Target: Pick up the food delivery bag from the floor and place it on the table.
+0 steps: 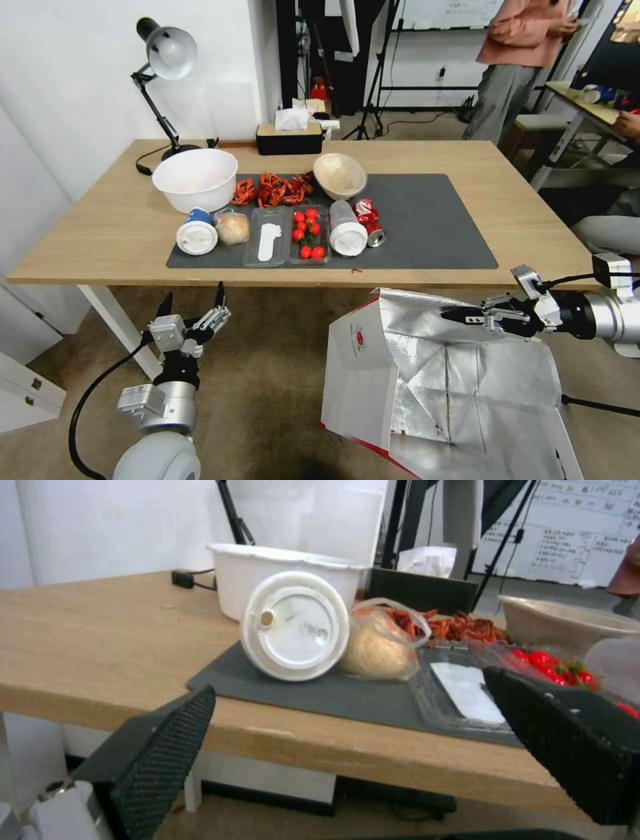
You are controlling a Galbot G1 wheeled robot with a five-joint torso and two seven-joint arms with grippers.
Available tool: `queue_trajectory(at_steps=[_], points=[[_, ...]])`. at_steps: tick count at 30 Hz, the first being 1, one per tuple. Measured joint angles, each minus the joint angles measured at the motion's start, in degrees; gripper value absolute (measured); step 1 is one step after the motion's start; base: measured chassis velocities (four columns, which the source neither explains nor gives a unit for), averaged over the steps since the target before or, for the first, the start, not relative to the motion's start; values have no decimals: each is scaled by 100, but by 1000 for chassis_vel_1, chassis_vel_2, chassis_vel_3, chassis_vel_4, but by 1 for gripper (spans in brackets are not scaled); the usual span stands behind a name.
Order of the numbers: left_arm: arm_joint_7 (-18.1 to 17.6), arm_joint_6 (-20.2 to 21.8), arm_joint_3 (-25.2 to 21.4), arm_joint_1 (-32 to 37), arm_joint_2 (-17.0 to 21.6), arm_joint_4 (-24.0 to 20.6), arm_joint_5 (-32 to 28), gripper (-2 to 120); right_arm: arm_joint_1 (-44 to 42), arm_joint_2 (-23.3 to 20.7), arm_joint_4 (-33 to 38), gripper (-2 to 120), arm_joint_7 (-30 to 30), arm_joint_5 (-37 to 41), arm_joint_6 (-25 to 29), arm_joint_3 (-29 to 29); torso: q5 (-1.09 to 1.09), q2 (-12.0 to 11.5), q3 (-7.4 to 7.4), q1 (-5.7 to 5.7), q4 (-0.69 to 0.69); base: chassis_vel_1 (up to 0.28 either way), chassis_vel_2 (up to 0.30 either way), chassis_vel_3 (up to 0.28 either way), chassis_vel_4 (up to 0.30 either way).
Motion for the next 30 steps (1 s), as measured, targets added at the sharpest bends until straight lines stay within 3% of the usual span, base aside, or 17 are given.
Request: queue_trajectory(at_steps=[12, 30], points=[[35, -110, -19, 22, -1, 25, -30, 100, 6, -3, 1, 0, 10, 3, 0, 0, 0, 307, 178, 132, 0, 0, 0, 0, 0], [-26, -159, -26, 49, -17, -5, -10, 100, -44, 13, 19, 0, 4, -1, 2, 51, 0, 303, 178, 130, -1, 0, 0, 0, 0]])
